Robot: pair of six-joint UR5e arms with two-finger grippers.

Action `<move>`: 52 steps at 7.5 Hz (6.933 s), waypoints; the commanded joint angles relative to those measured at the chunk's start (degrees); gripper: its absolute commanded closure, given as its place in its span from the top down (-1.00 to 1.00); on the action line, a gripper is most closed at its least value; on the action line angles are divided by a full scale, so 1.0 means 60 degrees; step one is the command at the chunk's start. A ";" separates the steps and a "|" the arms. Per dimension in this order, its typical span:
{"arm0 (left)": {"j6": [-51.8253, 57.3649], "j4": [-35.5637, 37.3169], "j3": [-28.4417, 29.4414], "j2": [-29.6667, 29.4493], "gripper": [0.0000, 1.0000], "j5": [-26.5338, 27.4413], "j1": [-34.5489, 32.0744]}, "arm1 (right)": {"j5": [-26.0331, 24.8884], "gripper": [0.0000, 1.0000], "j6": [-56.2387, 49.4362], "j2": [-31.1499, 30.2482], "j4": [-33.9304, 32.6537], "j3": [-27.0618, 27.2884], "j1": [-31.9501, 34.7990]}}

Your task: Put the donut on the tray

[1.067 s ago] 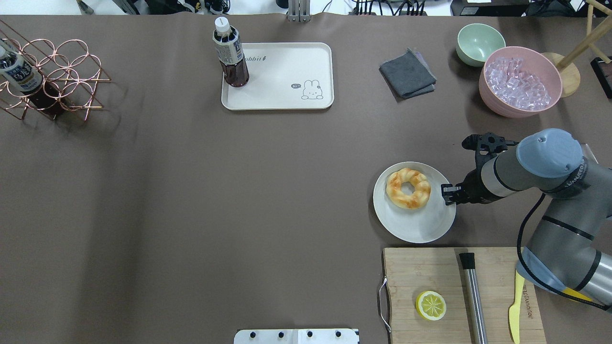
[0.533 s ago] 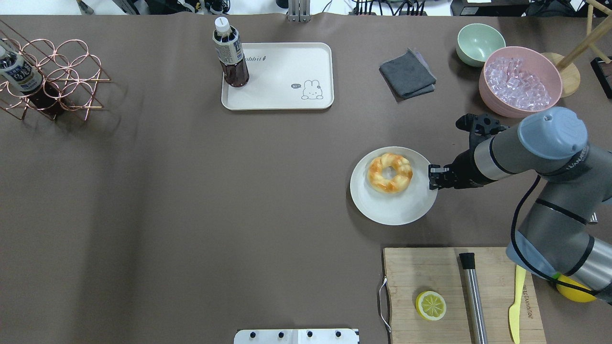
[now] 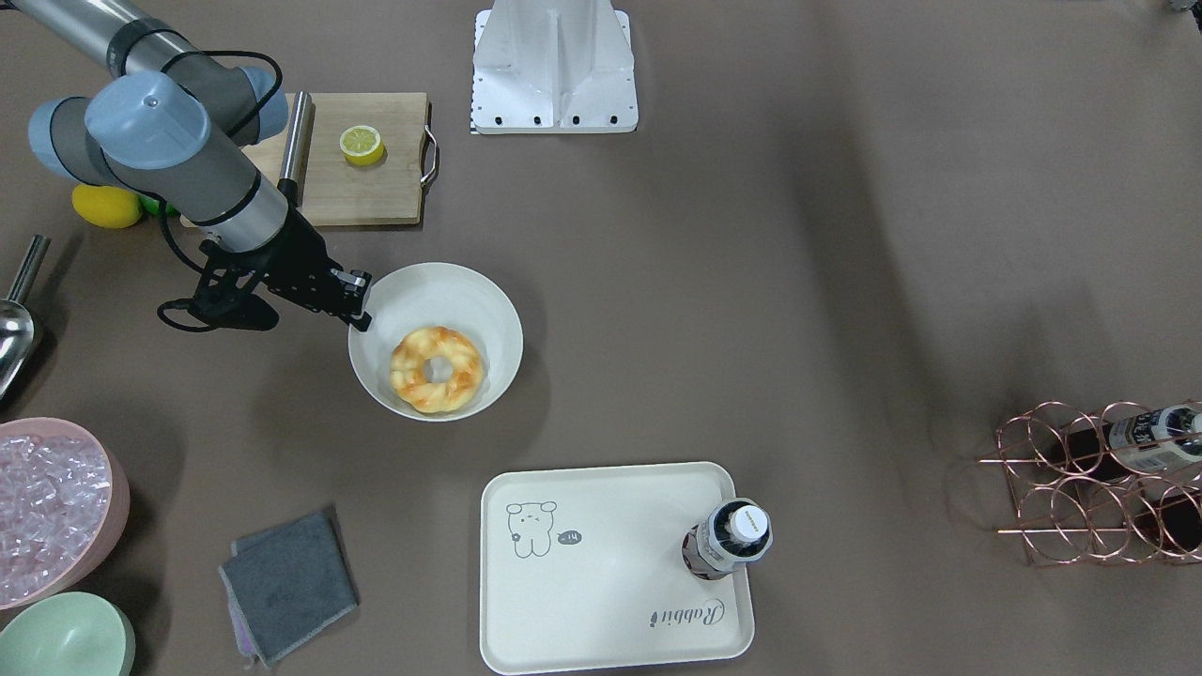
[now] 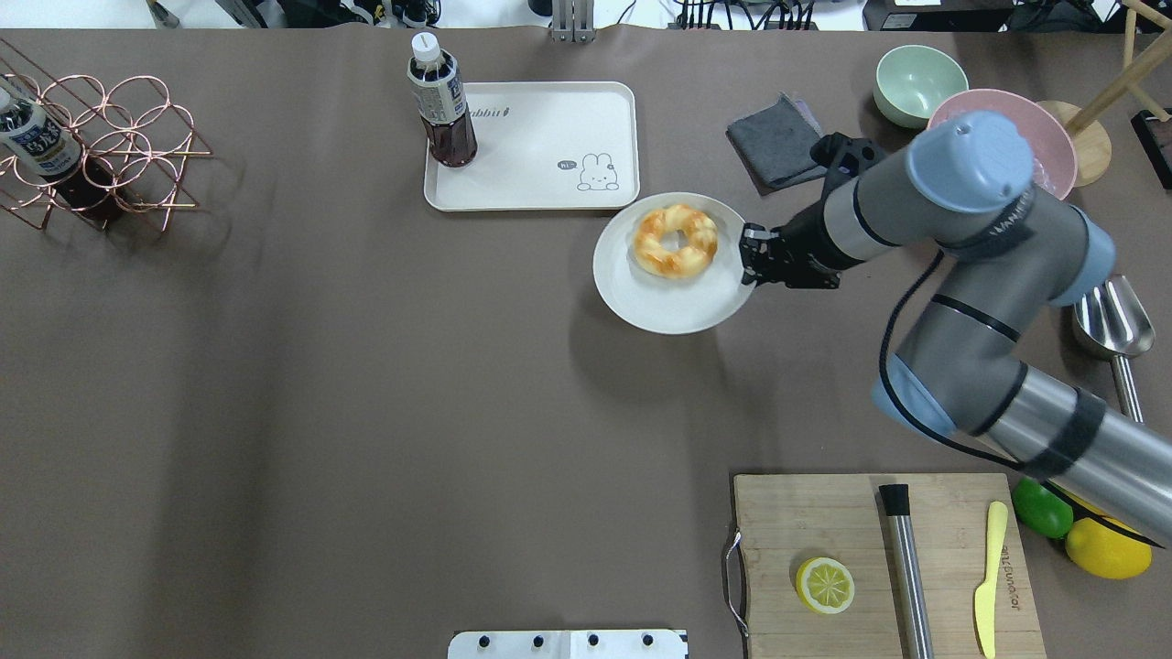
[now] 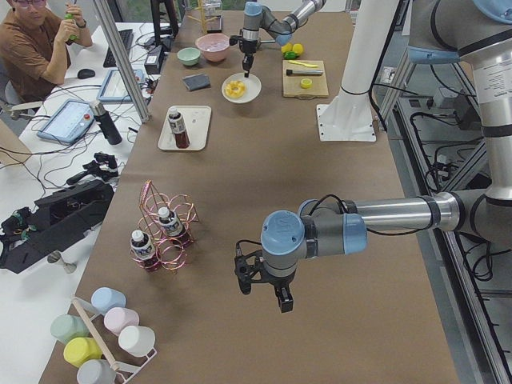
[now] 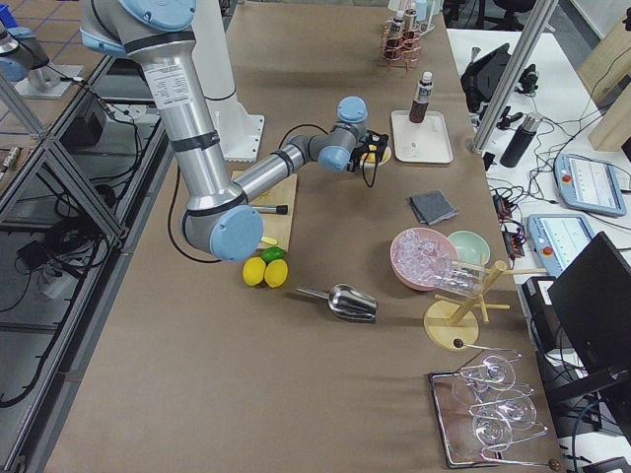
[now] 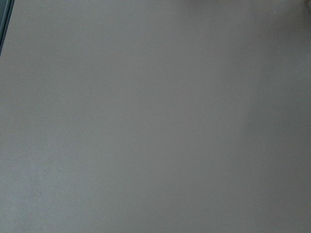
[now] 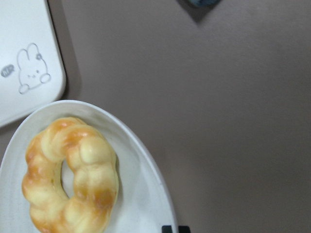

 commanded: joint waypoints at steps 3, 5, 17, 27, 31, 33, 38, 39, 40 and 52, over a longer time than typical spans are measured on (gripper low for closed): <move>0.0000 0.0001 -0.0096 0.0005 0.96 0.0001 -0.0131 | -0.0056 -1.00 0.1444 0.4265 -0.0015 -0.4527 0.0606; 0.0000 0.0001 -0.0331 0.0121 0.96 0.0015 -0.0365 | -0.0158 -1.00 0.1575 0.5175 0.0014 -0.5804 0.0577; 0.0000 -0.0029 -0.0303 0.0122 0.96 0.0001 -0.0366 | -0.1241 0.99 0.2018 0.6380 0.0630 -0.7670 -0.0213; 0.0015 -0.0014 -0.0083 0.0107 0.96 0.0001 -0.0249 | 0.2683 0.99 -0.5180 -0.2134 -0.1992 0.1011 0.3239; 0.0015 0.0000 -0.0053 0.0107 0.96 0.0001 -0.0205 | 0.2786 0.99 -1.0645 -0.5043 -0.2646 0.1368 0.5172; 0.0015 0.0001 -0.0068 0.0107 0.96 0.0001 -0.0205 | 0.2669 0.99 -1.3963 -0.5003 -0.4748 0.1208 0.6444; 0.0015 -0.0014 -0.0068 0.0063 0.96 0.0001 -0.0205 | 0.2303 0.99 -1.6544 -0.4855 -0.5420 0.0124 0.7637; 0.0015 -0.0014 -0.0068 0.0049 0.96 0.0001 -0.0205 | 0.2302 0.99 -1.6545 -0.4870 -0.5420 0.0138 0.7666; 0.0015 0.0015 -0.0068 0.0005 0.96 0.0015 -0.0205 | 0.2287 0.99 -1.6545 -0.4856 -0.5420 0.0123 0.7696; 0.0015 -0.0014 -0.0112 -0.0024 0.96 0.0015 -0.0190 | 0.2112 0.99 -1.6515 -0.4797 -0.5449 0.0167 0.7842</move>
